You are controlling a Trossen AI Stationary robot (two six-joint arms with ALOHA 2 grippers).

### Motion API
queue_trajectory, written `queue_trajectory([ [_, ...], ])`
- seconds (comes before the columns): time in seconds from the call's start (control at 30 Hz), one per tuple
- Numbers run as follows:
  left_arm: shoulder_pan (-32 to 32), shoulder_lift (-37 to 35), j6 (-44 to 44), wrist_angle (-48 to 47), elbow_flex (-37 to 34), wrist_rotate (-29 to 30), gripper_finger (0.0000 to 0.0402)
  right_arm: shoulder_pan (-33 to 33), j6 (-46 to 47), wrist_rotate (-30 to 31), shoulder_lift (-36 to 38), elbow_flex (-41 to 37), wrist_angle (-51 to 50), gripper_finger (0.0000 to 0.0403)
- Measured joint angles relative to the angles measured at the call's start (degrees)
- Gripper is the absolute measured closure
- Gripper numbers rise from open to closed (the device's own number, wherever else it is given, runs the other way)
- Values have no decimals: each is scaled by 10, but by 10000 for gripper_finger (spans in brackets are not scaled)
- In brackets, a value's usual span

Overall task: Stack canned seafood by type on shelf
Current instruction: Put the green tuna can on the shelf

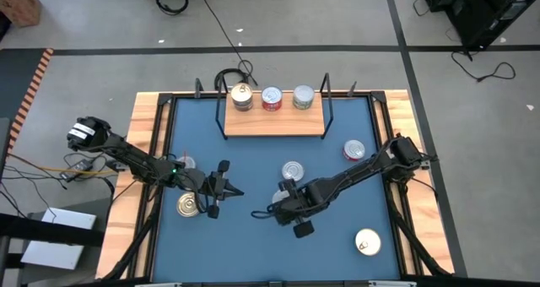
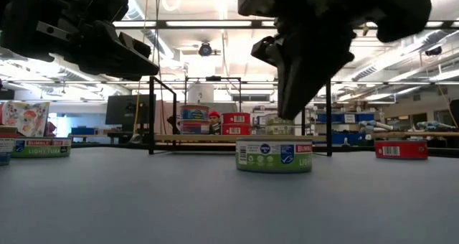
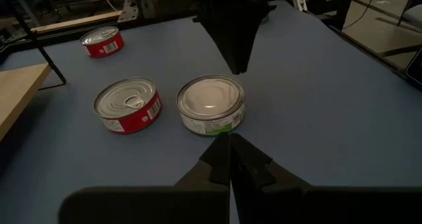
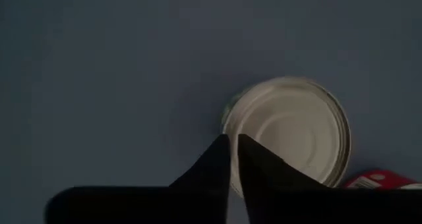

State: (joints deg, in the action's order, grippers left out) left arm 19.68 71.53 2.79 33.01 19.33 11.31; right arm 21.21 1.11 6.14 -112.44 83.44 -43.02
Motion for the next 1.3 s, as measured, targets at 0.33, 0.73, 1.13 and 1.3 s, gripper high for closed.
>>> queue_trajectory([
  [0.33,0,0,0,-3,0,0,396,12,-20,46,0,-50,17,319],
  [0.73,0,0,0,-4,0,0,396,12,-51,63,1,-64,37,376],
  [1.13,0,0,-31,8,0,0,396,3,-19,46,4,-58,47,400],
  [1.3,-1,0,-31,8,0,0,396,-3,5,29,4,-33,49,401],
])
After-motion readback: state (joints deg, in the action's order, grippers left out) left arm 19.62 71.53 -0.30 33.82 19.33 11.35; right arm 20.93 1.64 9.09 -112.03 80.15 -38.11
